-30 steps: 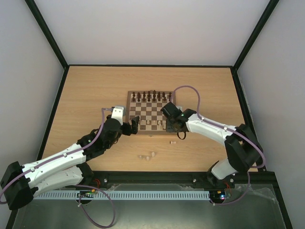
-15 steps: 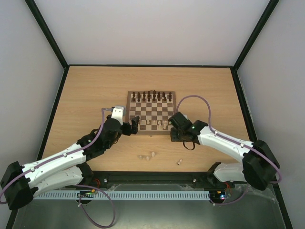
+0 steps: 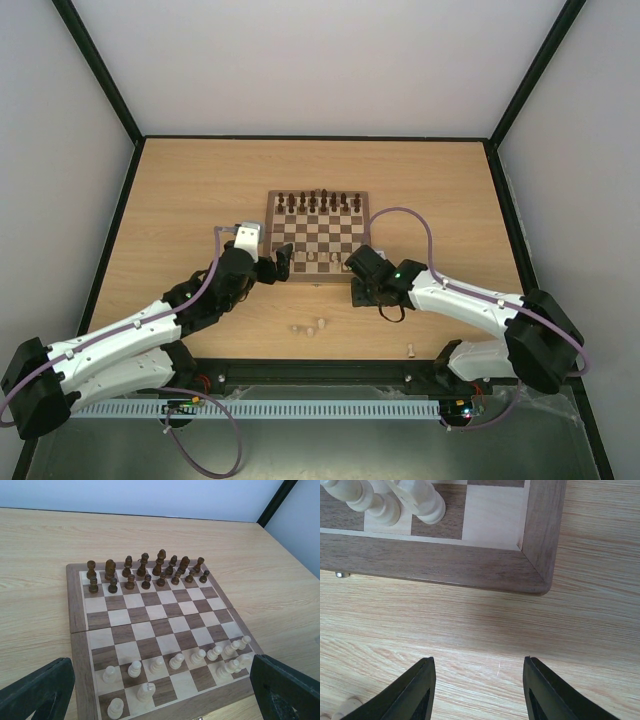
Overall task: Set up the chess pieces on the board
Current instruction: Pick up the chess piece at the center of the board.
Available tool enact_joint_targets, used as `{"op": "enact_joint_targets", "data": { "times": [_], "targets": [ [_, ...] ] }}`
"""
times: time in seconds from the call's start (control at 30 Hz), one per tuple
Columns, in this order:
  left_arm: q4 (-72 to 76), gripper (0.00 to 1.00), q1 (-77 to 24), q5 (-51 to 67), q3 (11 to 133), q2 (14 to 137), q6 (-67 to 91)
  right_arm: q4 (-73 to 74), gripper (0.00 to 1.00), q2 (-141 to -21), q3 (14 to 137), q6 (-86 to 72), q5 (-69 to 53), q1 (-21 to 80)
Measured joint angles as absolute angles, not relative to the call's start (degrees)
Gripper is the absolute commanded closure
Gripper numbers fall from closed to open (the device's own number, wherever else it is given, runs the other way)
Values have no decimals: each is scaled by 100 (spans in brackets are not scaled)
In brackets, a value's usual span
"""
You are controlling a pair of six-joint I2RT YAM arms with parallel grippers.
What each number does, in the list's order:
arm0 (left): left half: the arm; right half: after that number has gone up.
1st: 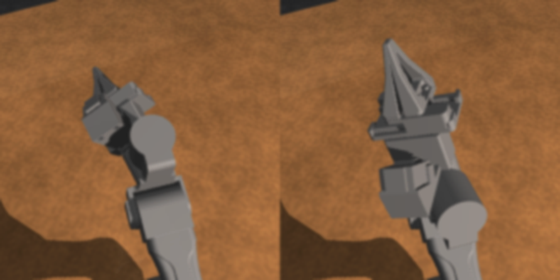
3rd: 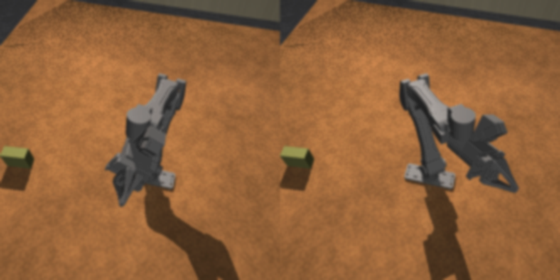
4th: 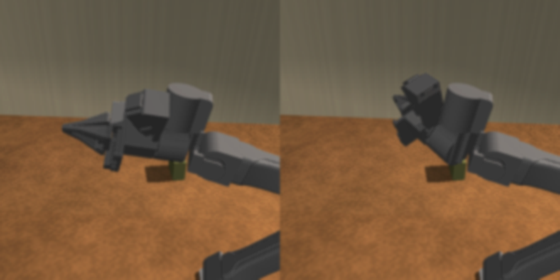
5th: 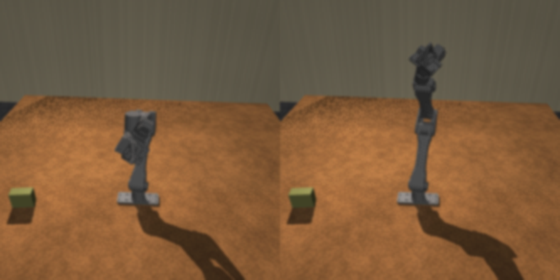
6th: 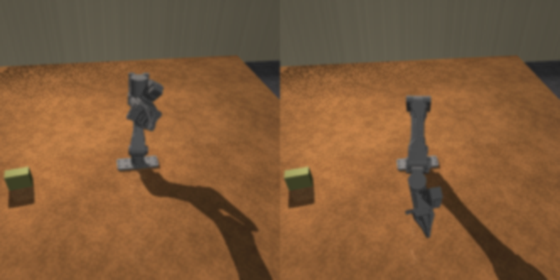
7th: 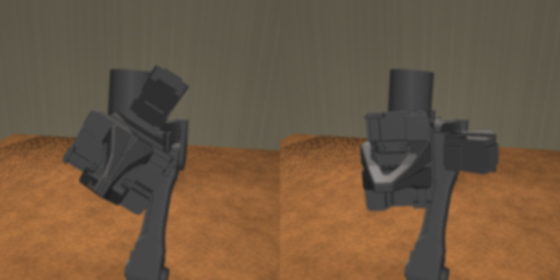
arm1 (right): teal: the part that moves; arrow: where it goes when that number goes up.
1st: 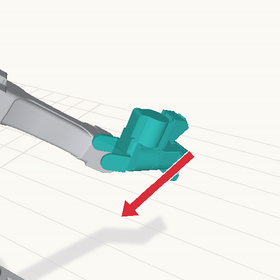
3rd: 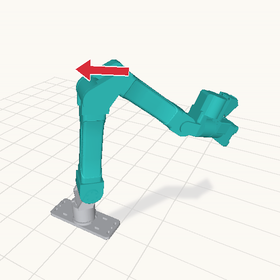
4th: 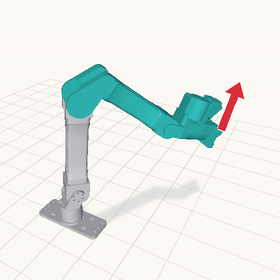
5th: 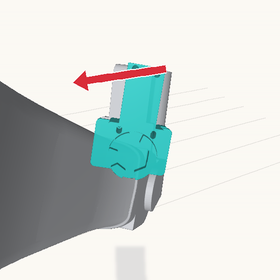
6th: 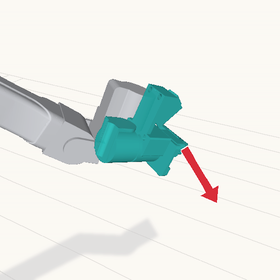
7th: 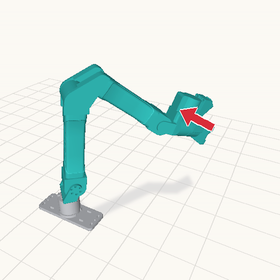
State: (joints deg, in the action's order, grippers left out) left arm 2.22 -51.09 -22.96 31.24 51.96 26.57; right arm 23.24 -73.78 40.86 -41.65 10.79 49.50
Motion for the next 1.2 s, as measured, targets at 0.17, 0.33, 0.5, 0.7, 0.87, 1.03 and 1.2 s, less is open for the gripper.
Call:
{"op": "enact_joint_targets", "data": {
  "times": [0.17,0.33,0.5,0.7,0.87,1.03,1.2],
  "targets": [
    [222,1,-5109,-2296,3124,5196,2657,2322,51,-7382,4086,-4165,1087,4954],
    [222,1,-5109,-2296,3124,5196,2657,2322,51,-7382,4086,-4165,1087,4984],
    [222,1,-5109,-2296,3124,5196,2657,2331,46,-7417,4128,-4189,1109,5256],
    [222,1,-5109,-2296,3124,5196,2657,2364,44,-7575,4416,-4335,1223,5946],
    [222,1,-5109,-2296,3124,5196,2657,2464,44,-7730,4696,-4510,1413,6440],
    [222,1,-5109,-2296,3124,5196,2657,2556,45,-7865,4958,-4615,1544,6814],
    [222,1,-5109,-2296,3124,5194,2657,2576,59,-8235,5260,-4650,1575,7137]
  ]
}}
